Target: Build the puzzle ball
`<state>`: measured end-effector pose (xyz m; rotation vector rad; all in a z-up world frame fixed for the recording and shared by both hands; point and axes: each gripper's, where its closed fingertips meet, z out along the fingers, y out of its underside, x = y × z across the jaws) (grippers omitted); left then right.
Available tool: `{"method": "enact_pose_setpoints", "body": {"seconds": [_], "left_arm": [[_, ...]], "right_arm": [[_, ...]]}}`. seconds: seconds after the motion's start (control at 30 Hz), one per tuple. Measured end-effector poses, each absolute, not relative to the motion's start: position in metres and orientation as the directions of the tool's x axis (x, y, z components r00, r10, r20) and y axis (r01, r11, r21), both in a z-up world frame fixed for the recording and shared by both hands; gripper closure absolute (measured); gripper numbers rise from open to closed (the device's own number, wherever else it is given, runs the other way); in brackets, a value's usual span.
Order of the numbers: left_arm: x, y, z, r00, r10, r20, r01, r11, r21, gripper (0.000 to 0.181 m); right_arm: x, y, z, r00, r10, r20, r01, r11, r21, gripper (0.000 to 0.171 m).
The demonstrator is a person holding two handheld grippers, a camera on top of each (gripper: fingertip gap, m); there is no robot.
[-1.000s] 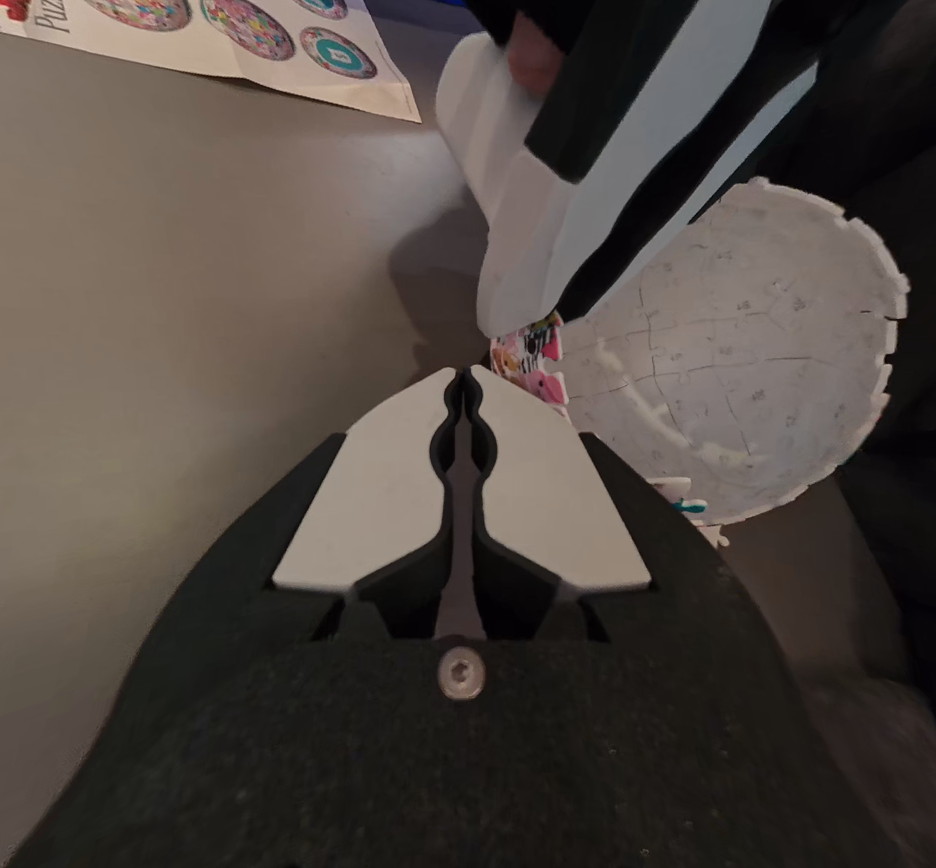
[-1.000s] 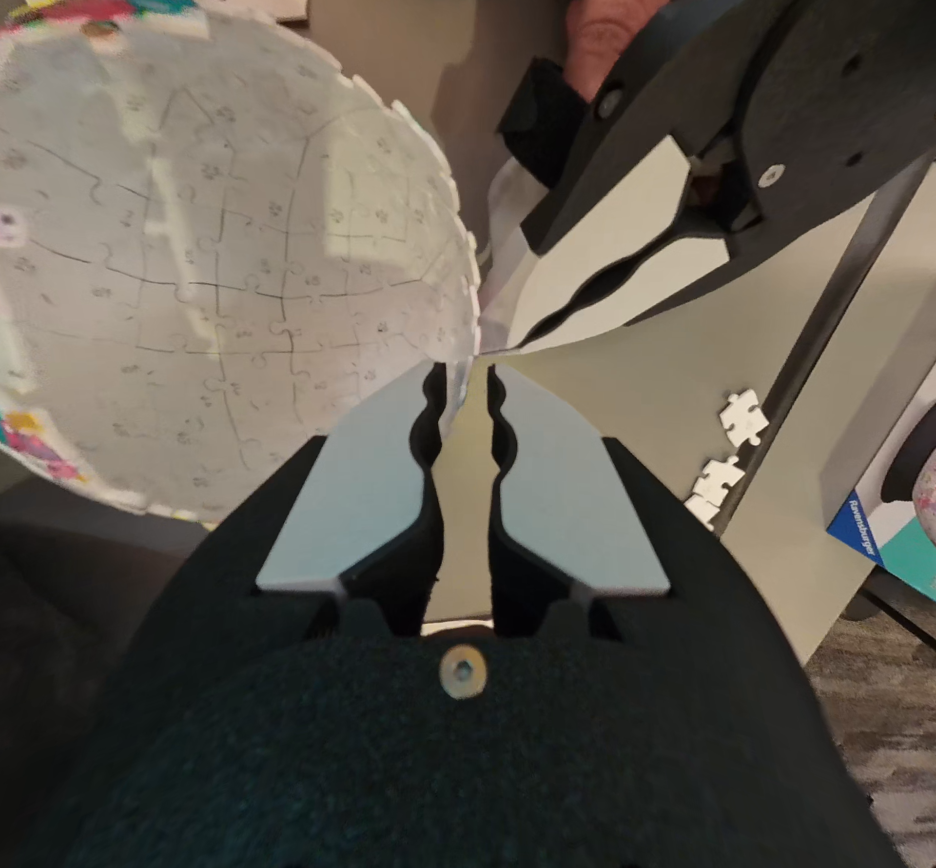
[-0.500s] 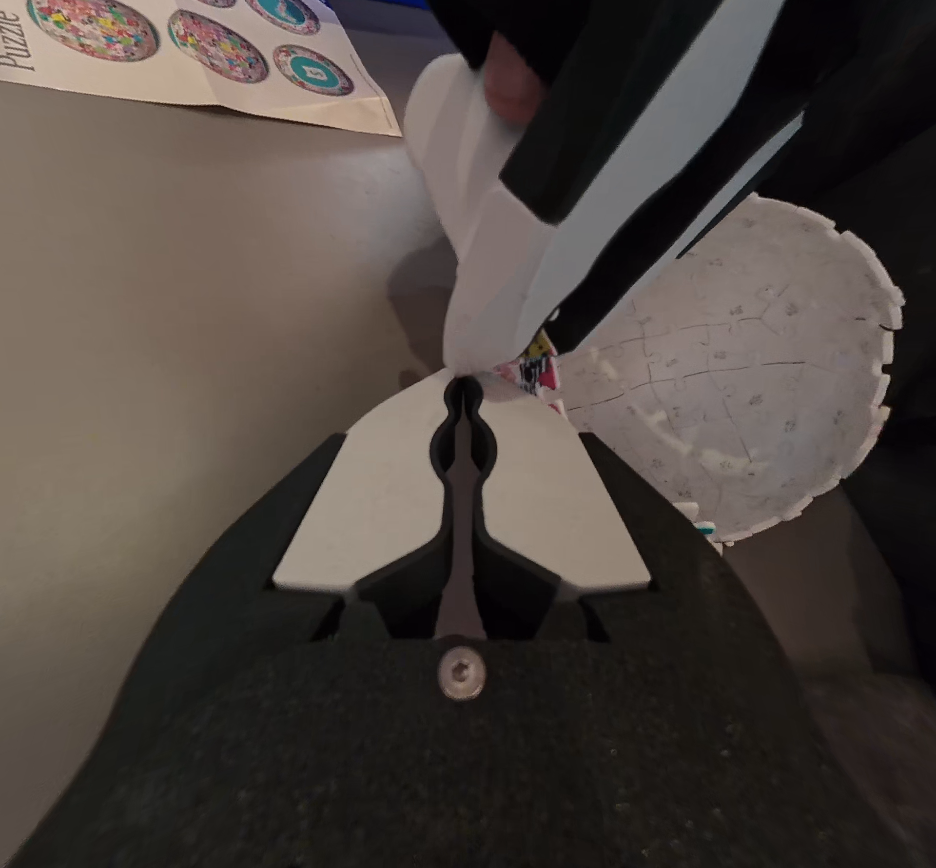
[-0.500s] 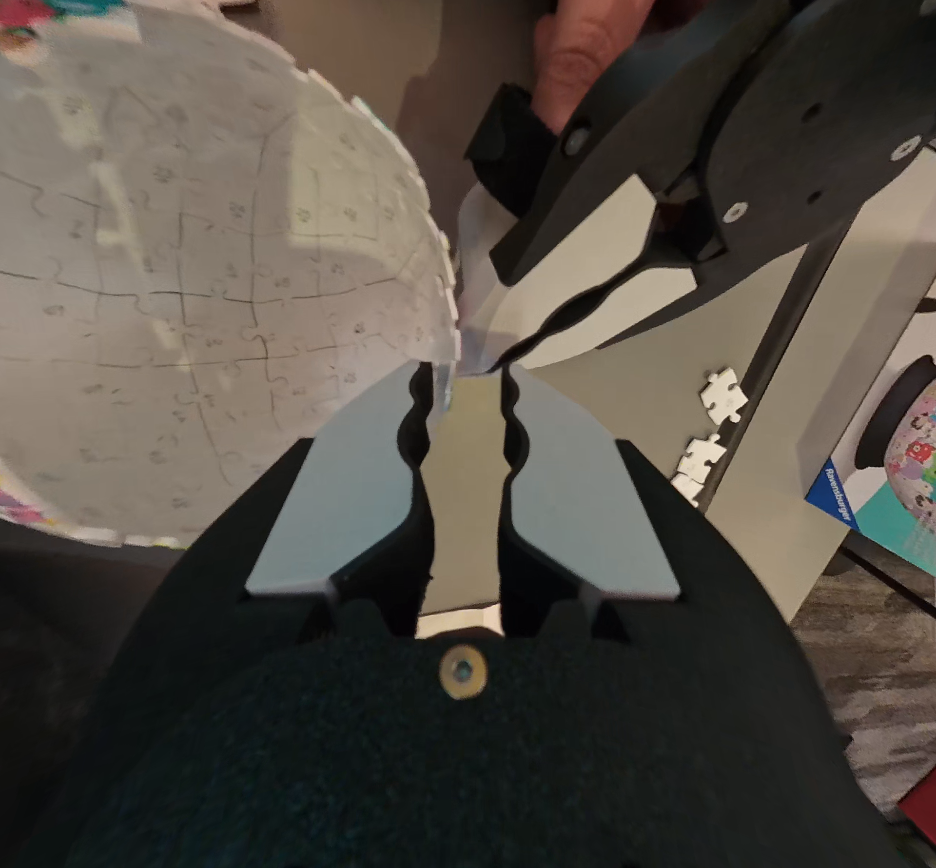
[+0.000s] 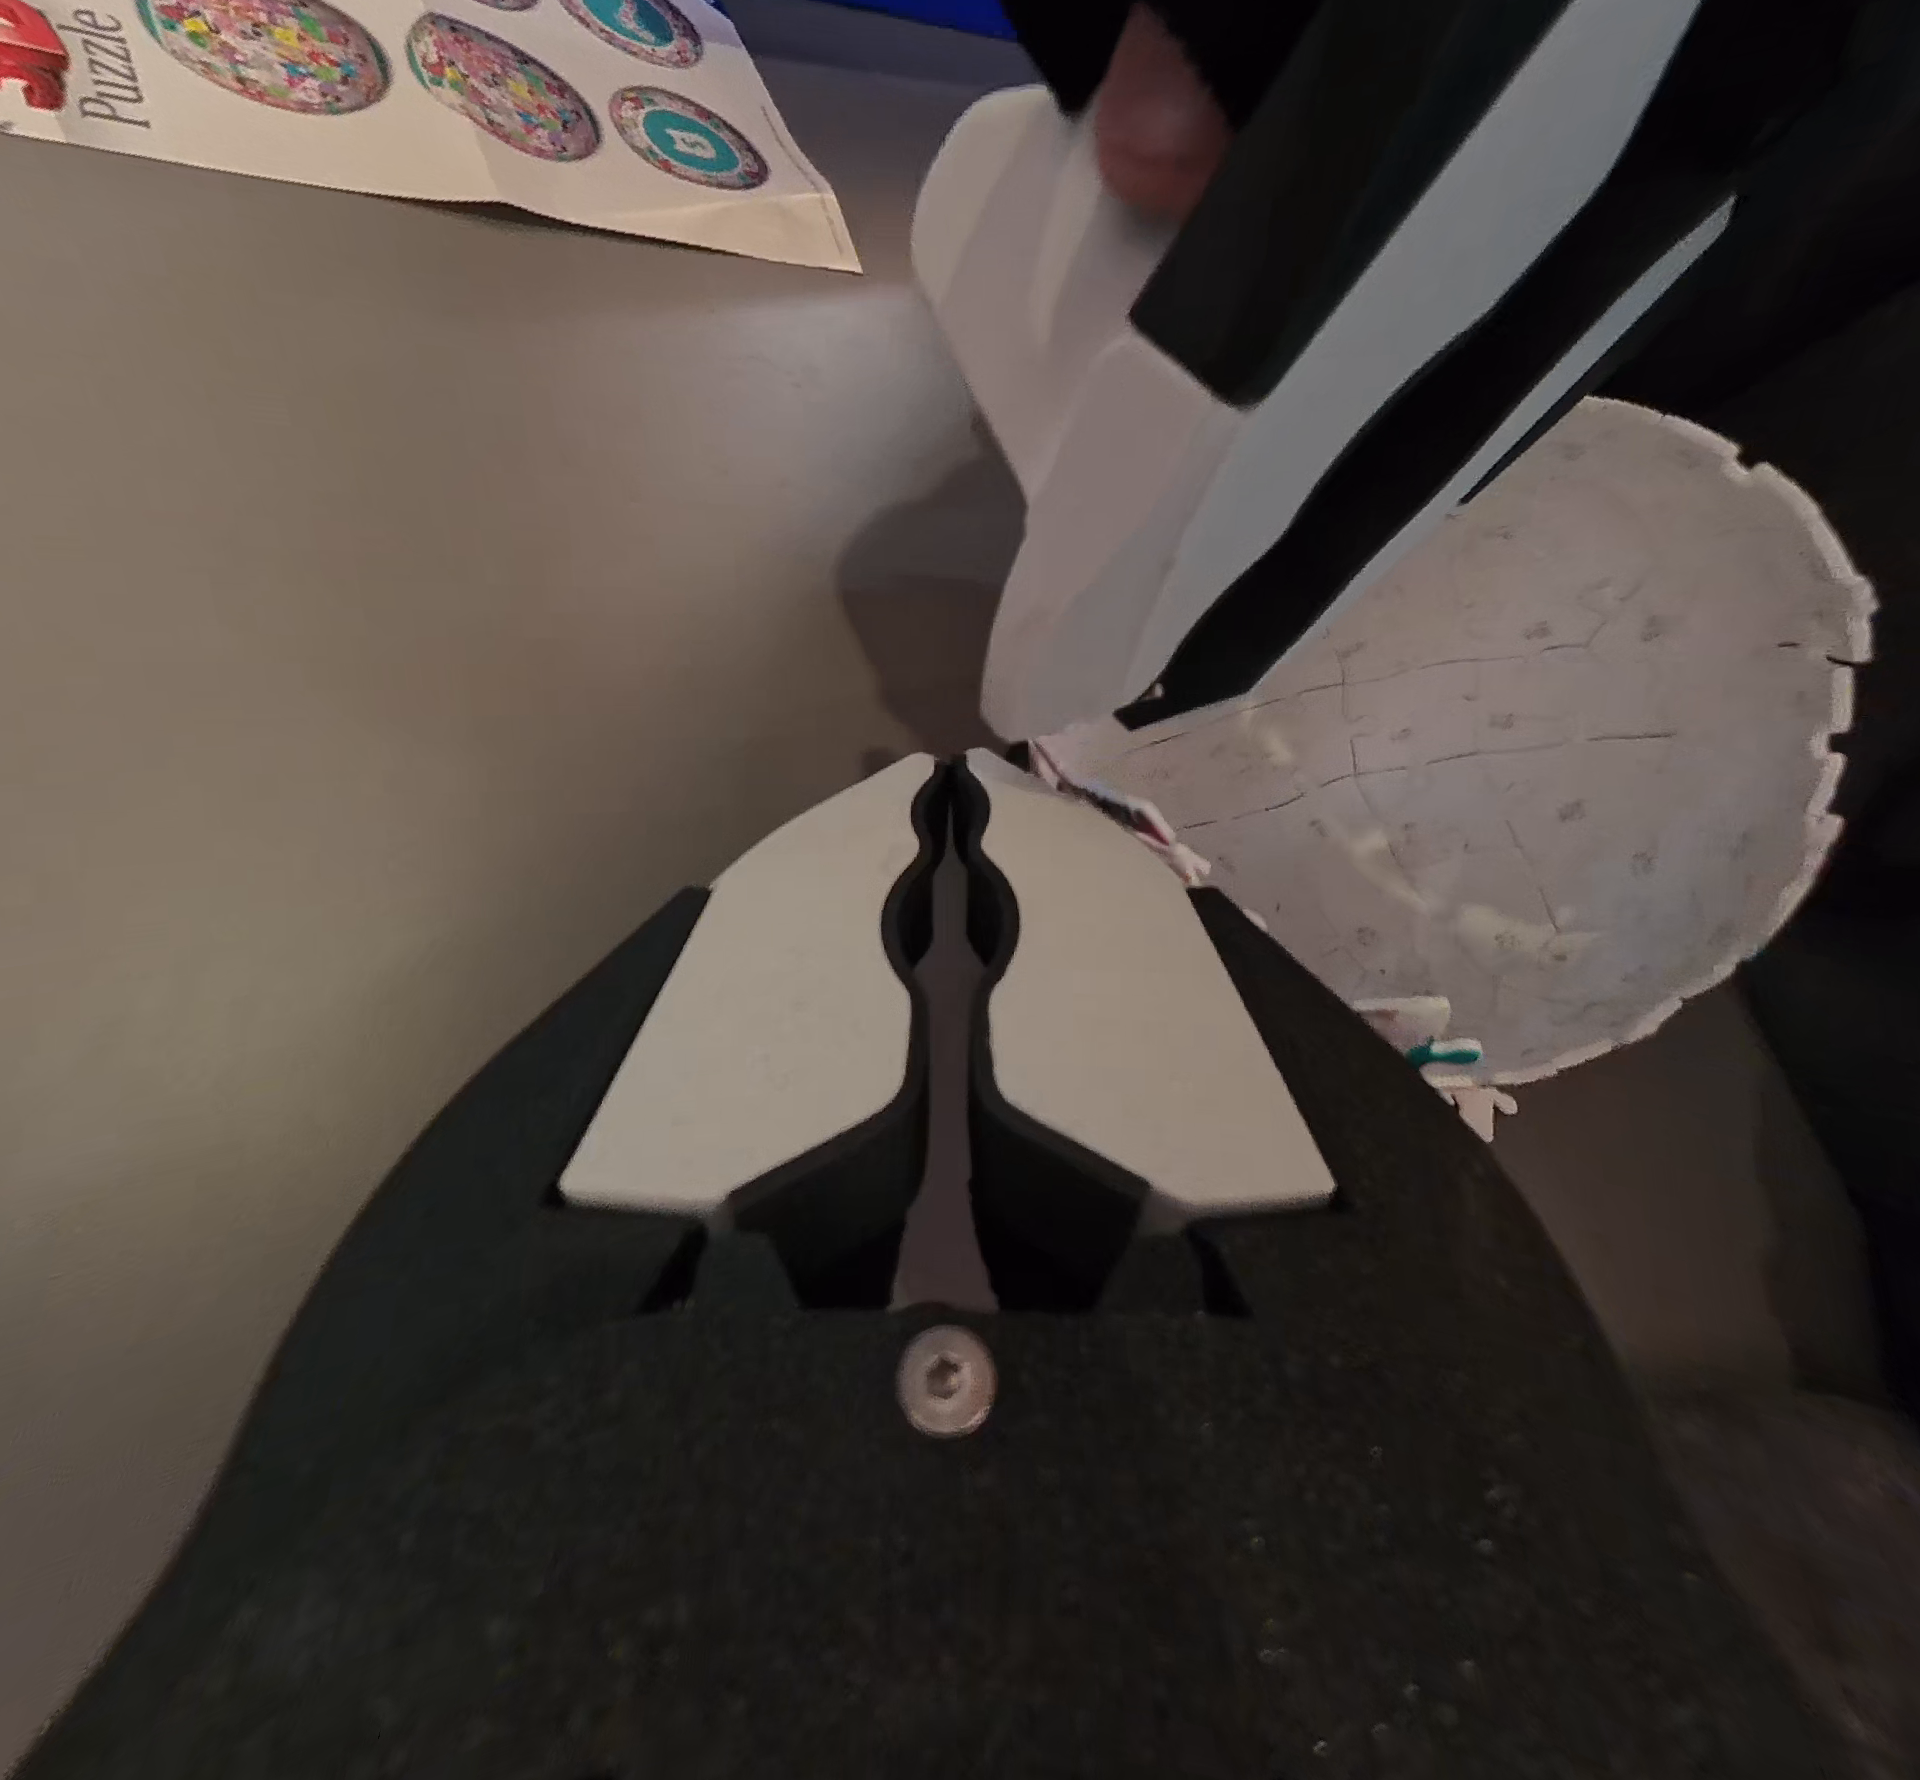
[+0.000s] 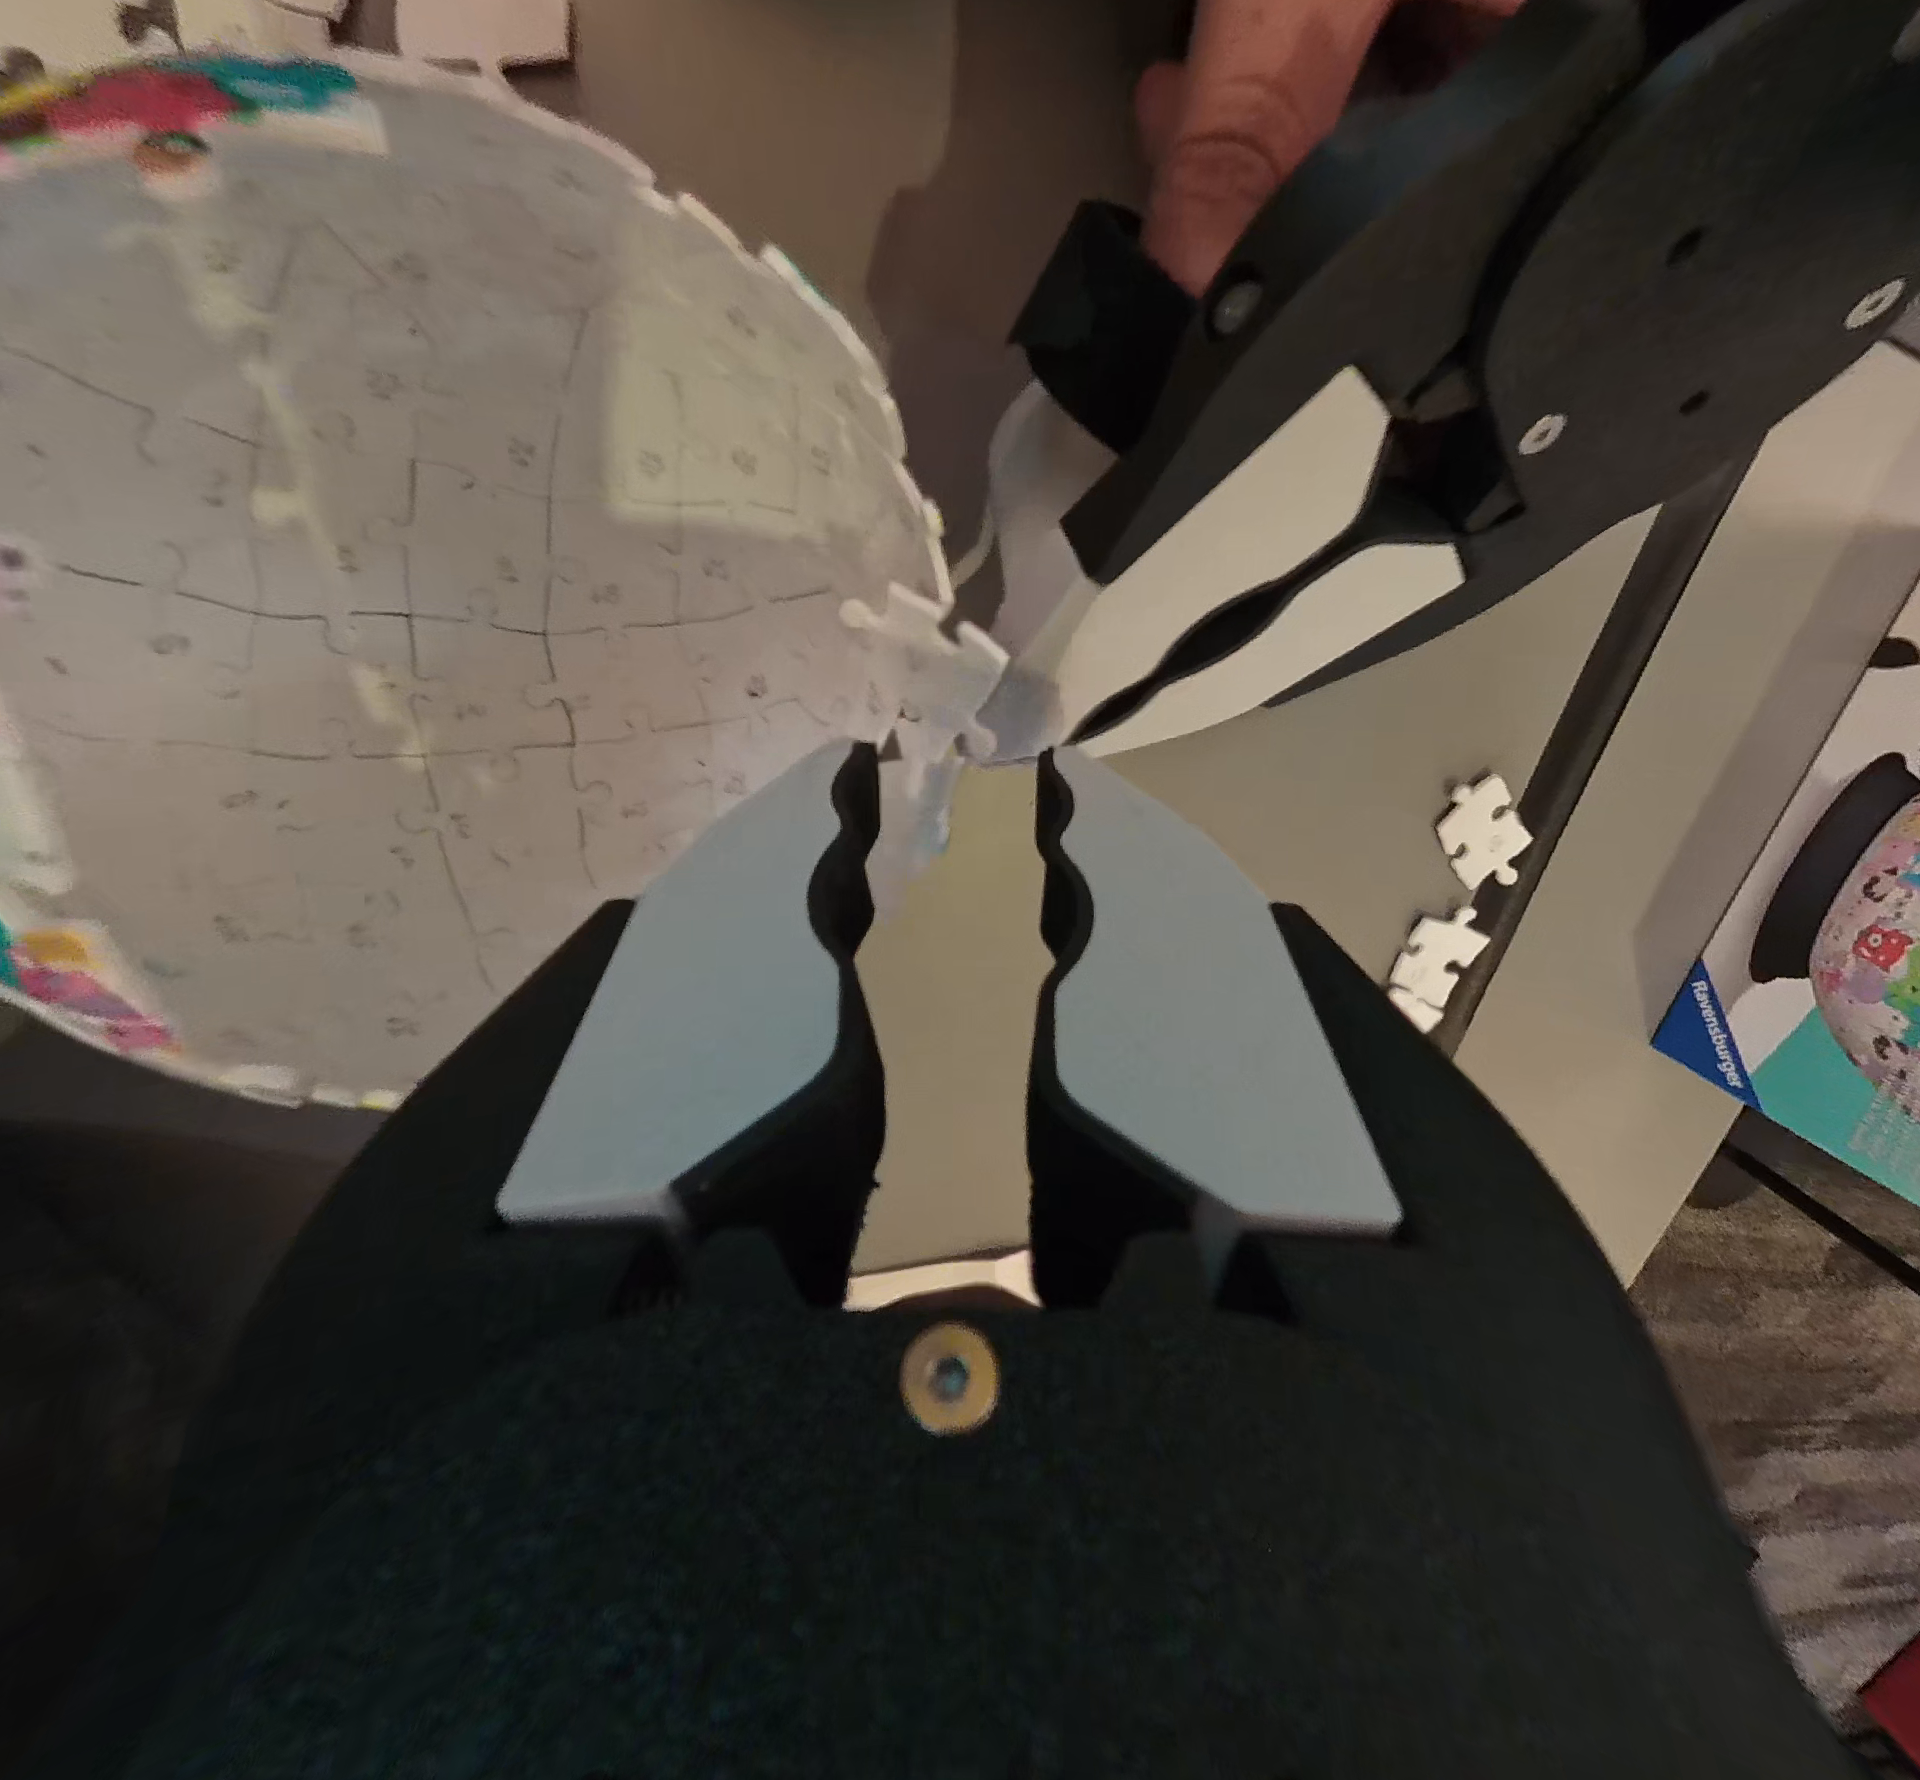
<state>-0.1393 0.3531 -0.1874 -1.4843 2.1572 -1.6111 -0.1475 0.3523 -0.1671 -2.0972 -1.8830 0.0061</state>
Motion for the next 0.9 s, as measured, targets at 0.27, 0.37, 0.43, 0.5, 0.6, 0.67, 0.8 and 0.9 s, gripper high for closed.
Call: {"method": "enact_pose_setpoints", "body": {"seconds": [0.27, 0.37, 0.43, 0.5, 0.6, 0.67, 0.8, 0.9], "left_arm": [[-0.143, 0.351, -0.190, -0.534, -0.710, 0.459, -0.653, 0.002, -0.757, 0.181], [-0.142, 0.351, -0.190, -0.534, -0.713, 0.454, -0.648, 0.000, -0.761, 0.181], [-0.142, 0.352, -0.189, -0.533, -0.711, 0.459, -0.648, -0.006, -0.762, 0.181], [-0.142, 0.352, -0.189, -0.533, -0.712, 0.457, -0.647, -0.006, -0.763, 0.181], [-0.144, 0.351, -0.191, -0.532, -0.709, 0.464, -0.658, 0.001, -0.753, 0.181], [-0.145, 0.350, -0.193, -0.530, -0.706, 0.469, -0.668, 0.006, -0.745, 0.181], [-0.145, 0.350, -0.193, -0.530, -0.708, 0.467, -0.666, 0.007, -0.746, 0.181], [-0.145, 0.350, -0.193, -0.528, -0.709, 0.467, -0.669, 0.008, -0.743, 0.181]], "right_arm": [[-0.149, 0.355, -0.172, 0.125, 0.969, 0.212, 0.969, -0.074, -0.234, 0.141], [-0.150, 0.357, -0.174, 0.139, 0.969, 0.202, 0.967, -0.089, -0.240, 0.137], [-0.152, 0.356, -0.173, 0.150, 0.970, 0.192, 0.963, -0.100, -0.251, 0.135], [-0.155, 0.356, -0.170, 0.159, 0.970, 0.186, 0.958, -0.106, -0.267, 0.134], [-0.159, 0.354, -0.164, 0.161, 0.967, 0.197, 0.954, -0.101, -0.282, 0.134], [-0.164, 0.354, -0.159, 0.146, 0.962, 0.229, 0.953, -0.075, -0.293, 0.136], [-0.171, 0.348, -0.159, 0.107, 0.961, 0.253, 0.960, -0.034, -0.276, 0.132], [-0.172, 0.348, -0.165, 0.100, 0.960, 0.260, 0.969, -0.034, -0.245, 0.127]]}}
